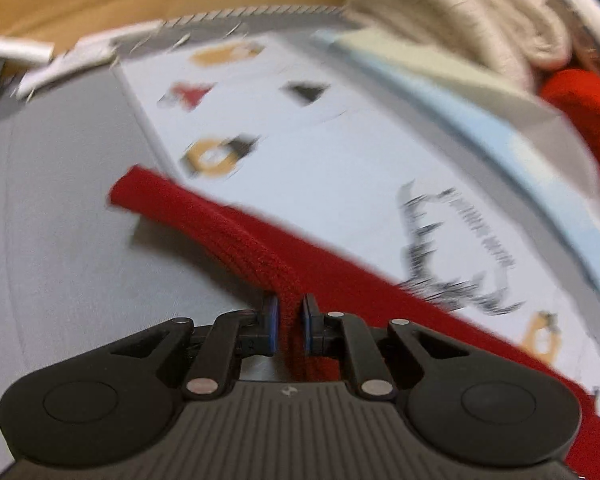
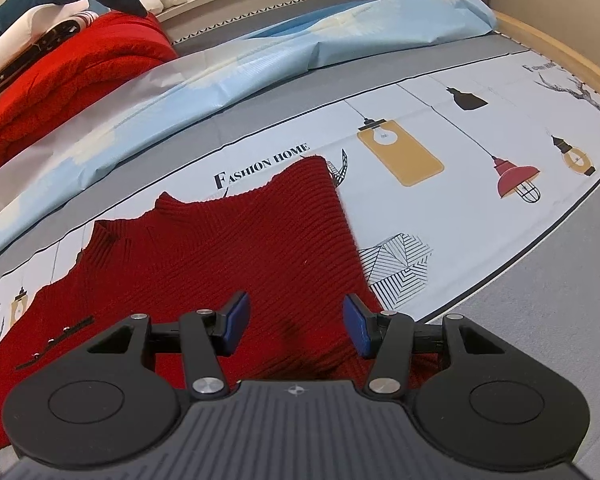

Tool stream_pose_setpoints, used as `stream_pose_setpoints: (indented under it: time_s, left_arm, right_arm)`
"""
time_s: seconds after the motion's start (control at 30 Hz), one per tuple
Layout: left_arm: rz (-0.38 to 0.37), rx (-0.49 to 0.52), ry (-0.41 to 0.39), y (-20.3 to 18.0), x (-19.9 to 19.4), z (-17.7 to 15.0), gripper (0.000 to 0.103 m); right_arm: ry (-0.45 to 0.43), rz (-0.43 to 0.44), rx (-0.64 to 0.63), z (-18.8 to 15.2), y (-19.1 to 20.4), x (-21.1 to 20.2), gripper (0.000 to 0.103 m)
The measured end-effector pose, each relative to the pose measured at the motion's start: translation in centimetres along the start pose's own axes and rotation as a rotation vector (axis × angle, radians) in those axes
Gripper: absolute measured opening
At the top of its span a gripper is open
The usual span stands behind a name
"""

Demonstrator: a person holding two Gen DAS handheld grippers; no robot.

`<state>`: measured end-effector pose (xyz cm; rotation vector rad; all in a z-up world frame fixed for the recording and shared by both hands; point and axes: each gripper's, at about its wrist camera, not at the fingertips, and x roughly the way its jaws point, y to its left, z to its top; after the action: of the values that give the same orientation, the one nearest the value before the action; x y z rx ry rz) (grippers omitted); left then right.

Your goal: Fold small clothes

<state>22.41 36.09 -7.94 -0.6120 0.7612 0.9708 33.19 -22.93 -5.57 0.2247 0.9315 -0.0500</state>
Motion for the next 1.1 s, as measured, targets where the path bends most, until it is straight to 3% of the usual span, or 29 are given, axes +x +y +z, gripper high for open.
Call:
stream_pose_setpoints:
  time_s: [0.13,0.27,0.4,0.53,0.6,0.67,0.87,0.97,1.1]
  left_arm:
    - [-0.2,0.125,-0.064,-4.5,-4.0,-0.7,0.011]
    - [-0.504,0.296,-0.064,-9.9,-9.2,-4.0,0.01]
    - [-0.827,0.346,0.06,-14.2,-13.6,-8.9,0.011]
    - [-1.04,0.348,0.28,-17.5,-15.0,-12.5,0.014]
    - [-1.04,0.391,0.296,-18.5,-15.3,-12.8,0.014]
    - [-0.972,0.411,0.255,-18.8,-15.3,-12.3,0.015]
    - [-0.68,0.403,0.201,-18.1,-11.4,-9.4,0.015]
    - [-0.649,0.348,0.243,-17.2,-9.7,-8.1,0.015]
    - [-0.63,0.35,0.235,-16.7,-9.0,-7.0,0.015]
  right_arm:
    - [-0.005,0.017,-0.003,0.2,0.1,-0.5,0.054]
    - [-0.015,0.043,-0.021,0.5,0.5,-1.2,0.053]
    - [-0.035,0.087,-0.045,0.8,1.2,-2.0,0.052]
    - [-0.035,0.142,-0.067,0.7,1.8,-2.3,0.047]
    - [-0.025,0.16,-0.065,0.6,1.8,-2.3,0.047]
    - [-0.008,0.165,-0.047,0.5,1.3,-2.0,0.047]
    - [0.095,0.203,0.074,0.1,-0.2,-0.1,0.048]
    - [0.163,0.213,0.116,-0.7,0.1,1.1,0.048]
    - [0.188,0.09,0.116,-1.3,0.0,1.6,0.048]
